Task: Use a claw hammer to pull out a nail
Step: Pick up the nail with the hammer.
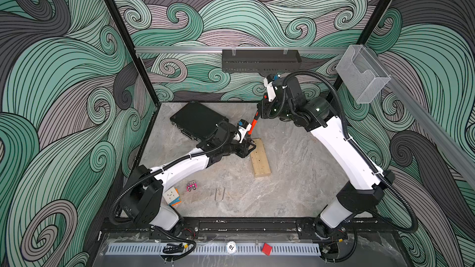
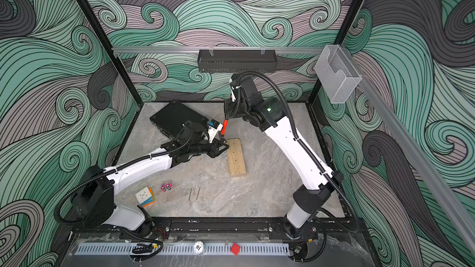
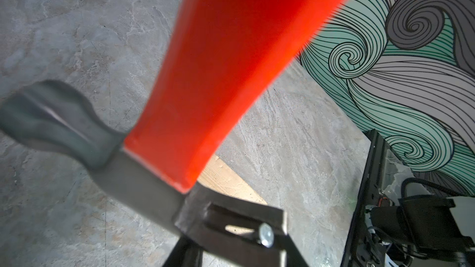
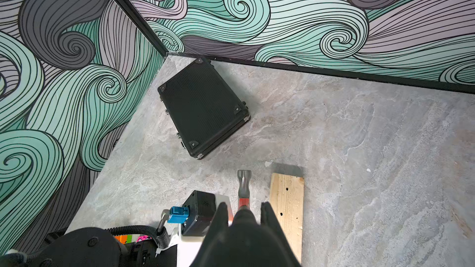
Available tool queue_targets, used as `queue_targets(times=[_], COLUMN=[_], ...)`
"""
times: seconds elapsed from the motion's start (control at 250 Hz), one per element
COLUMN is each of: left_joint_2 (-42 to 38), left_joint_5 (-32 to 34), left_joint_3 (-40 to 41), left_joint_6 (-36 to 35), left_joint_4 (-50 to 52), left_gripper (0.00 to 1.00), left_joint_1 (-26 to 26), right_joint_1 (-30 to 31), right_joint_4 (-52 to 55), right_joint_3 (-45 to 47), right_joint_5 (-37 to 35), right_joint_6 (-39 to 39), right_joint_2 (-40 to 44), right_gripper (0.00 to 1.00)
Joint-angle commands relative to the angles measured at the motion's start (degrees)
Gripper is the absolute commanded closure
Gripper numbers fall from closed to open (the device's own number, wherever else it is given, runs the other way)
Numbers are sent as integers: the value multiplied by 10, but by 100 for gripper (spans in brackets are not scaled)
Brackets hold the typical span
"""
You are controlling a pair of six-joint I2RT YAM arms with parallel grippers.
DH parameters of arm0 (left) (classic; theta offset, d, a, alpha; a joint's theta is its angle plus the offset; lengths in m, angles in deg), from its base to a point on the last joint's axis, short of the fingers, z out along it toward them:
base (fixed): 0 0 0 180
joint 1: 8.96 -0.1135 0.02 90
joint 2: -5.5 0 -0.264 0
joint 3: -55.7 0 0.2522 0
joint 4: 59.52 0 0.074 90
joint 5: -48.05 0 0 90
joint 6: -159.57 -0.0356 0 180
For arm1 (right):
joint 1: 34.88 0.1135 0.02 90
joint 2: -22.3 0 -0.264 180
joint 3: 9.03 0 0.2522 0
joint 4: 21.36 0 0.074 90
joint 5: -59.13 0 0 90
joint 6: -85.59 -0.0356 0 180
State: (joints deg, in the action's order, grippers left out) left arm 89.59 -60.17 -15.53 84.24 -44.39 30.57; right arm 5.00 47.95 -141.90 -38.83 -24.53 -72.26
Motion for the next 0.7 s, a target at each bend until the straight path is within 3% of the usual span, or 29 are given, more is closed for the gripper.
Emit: queue_targets(times=[0.0, 0.567, 0.695], left_joint_2=[-20, -24, -24], left_joint_5=[4, 12, 12], left_joint_3=[-1, -3, -5], left_joint_6=[-10, -3, -3], left_joint_4=[-10, 0, 1], left_gripper=[68, 91, 92], left_joint_1=[1, 4, 4], right_joint_1=[-1, -4, -4], right_joint_4=[-36, -40, -40], right_joint_3=[-16, -20, -21], right_joint_5=[-11, -17, -17], right_joint_6=[-9, -8, -9], right_joint_2=[31, 27, 27], right_gripper=[100, 99, 100])
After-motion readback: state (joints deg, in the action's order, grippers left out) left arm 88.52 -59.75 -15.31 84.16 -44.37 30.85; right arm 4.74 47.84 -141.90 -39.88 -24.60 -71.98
